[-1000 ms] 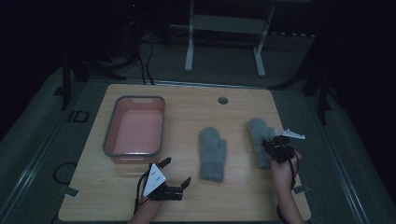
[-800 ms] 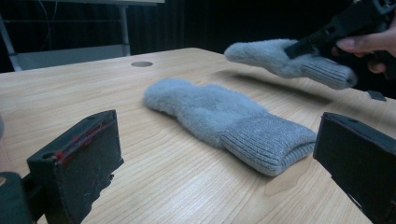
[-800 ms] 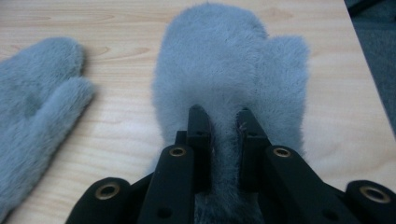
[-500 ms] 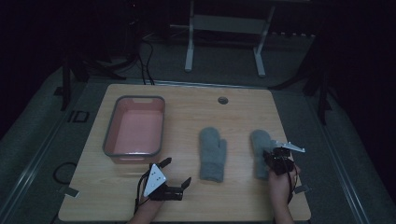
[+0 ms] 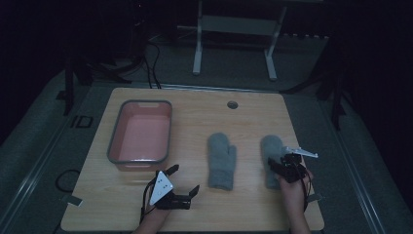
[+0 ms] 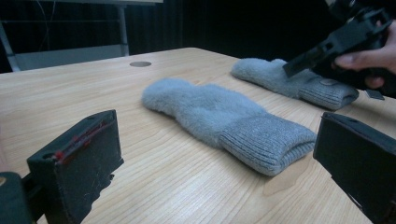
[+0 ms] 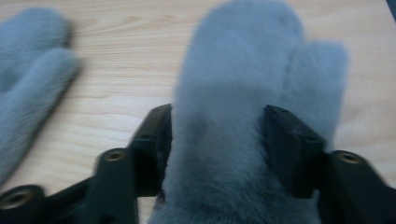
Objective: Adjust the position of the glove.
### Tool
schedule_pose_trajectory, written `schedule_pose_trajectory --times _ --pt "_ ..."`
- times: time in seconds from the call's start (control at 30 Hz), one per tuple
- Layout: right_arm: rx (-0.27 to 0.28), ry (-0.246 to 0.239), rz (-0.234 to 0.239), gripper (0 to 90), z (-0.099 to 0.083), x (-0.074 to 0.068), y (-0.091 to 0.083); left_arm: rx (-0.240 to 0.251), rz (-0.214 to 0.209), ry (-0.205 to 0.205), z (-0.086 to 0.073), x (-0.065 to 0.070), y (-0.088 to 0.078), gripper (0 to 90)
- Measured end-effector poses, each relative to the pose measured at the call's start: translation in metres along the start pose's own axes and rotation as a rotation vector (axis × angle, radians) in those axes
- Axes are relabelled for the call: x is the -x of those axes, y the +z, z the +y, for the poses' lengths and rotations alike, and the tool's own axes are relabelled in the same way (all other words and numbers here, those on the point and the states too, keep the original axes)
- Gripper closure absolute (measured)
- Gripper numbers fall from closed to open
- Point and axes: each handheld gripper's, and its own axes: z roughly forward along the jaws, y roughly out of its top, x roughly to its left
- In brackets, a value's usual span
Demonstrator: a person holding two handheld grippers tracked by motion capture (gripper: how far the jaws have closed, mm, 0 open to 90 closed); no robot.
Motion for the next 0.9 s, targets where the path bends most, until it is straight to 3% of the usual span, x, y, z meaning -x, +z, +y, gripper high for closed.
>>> schedule_pose_trajectory --times 0.07,0.13,0.23,0.3,0.47,0.57,0.7,0.77,0.9 --pt "0.011 -0.062 -0.020 43.6 0.004 0.000 -0.007 0.000 0.000 0.001 0.000 0.000 0.000 1.3" --pt "0.034 -0.087 0.001 43.9 0.006 0.004 -0.011 -0.001 0.000 0.002 0.000 0.000 0.000 1.2" --pt "0.025 -0.111 0.015 43.8 0.005 0.005 -0.009 -0.001 0.001 0.002 0.000 0.000 0.000 1.2" --pt "-0.006 -0.151 -0.006 43.7 0.000 0.005 -0.002 -0.001 0.000 0.000 0.000 0.000 0.000 1.2" --pt "-0.028 -0.097 -0.037 47.3 -0.010 0.007 0.011 0.000 0.000 0.003 0.000 0.000 0.000 1.3" --pt "-0.032 -0.135 -0.058 52.2 -0.012 0.005 0.016 -0.002 -0.002 0.004 0.000 0.000 0.000 1.3" --pt "-0.014 -0.139 -0.069 64.5 -0.015 0.003 0.017 -0.003 -0.003 0.005 0.000 0.001 0.000 1.3" --pt "-0.003 -0.103 -0.074 71.0 -0.016 0.001 0.017 -0.003 -0.002 0.005 0.000 0.001 0.000 1.3" --pt "0.020 -0.088 -0.105 79.4 -0.015 -0.003 0.013 -0.003 -0.001 0.004 0.000 0.001 0.000 1.3"
